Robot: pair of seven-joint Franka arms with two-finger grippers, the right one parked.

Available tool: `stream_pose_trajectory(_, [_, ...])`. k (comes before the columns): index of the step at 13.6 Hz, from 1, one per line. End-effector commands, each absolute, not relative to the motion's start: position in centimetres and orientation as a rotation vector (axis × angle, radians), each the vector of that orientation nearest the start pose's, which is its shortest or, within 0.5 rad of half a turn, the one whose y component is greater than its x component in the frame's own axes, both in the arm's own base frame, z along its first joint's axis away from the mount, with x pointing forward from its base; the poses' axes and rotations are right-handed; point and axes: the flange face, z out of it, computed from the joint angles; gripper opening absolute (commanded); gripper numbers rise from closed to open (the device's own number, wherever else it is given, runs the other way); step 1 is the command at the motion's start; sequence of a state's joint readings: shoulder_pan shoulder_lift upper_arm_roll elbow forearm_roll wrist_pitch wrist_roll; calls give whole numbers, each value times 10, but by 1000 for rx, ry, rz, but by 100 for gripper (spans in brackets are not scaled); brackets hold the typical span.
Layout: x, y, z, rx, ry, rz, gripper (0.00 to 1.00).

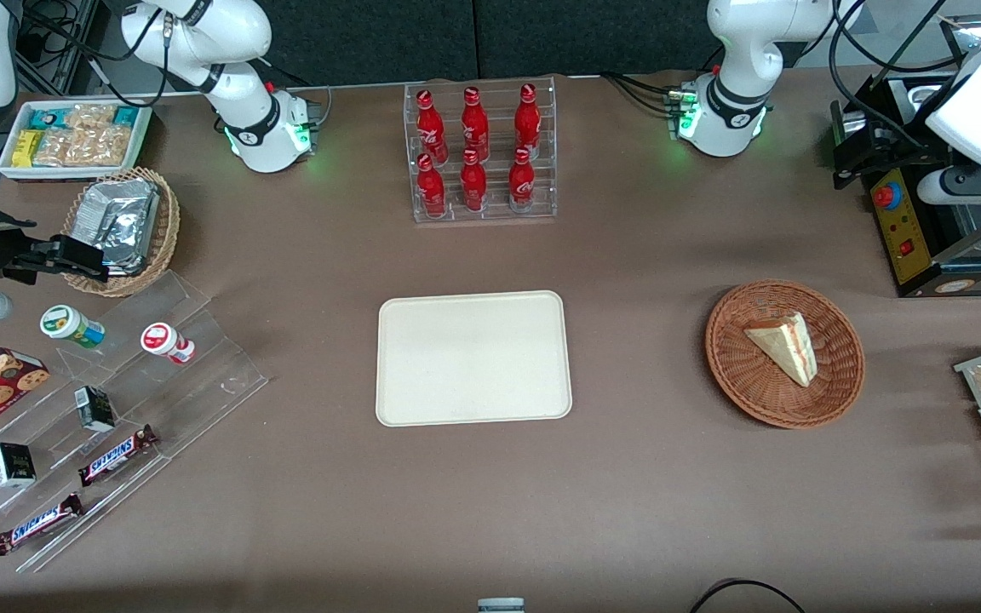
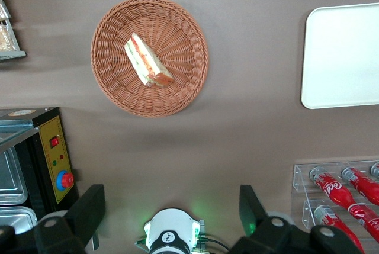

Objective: Place sandwich from basket to tray
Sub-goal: 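Move the left gripper over the sandwich in the wicker basket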

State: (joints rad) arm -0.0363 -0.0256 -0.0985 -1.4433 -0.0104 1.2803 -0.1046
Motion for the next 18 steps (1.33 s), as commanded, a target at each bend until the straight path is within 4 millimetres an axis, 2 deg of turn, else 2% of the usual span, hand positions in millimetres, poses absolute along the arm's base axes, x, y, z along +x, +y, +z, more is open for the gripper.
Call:
stream_pose_trajectory(1, [511,-71,676,-3110,55,210,100])
stream_pose_trajectory(3, [518,-70,669,-3100,51,217,100])
stream_pose_trajectory(5, [533,-66,652,-3063,29,195,100])
stream_pose_trajectory(7, [553,-63,620,-3049,-56,232,100])
stream_pose_trajectory(8, [559,-61,609,-3046,-105,232,100])
stream_pose_trajectory(10, [569,-54,575,-3023,-241,240,100])
stream_pose_trajectory(12, [570,-50,535,-2980,-312,211,100])
stream_pose_trajectory(15, [575,-50,493,-2940,-582,149,100])
stream_pose_trajectory(18, [566,-39,435,-2914,-742,115,100])
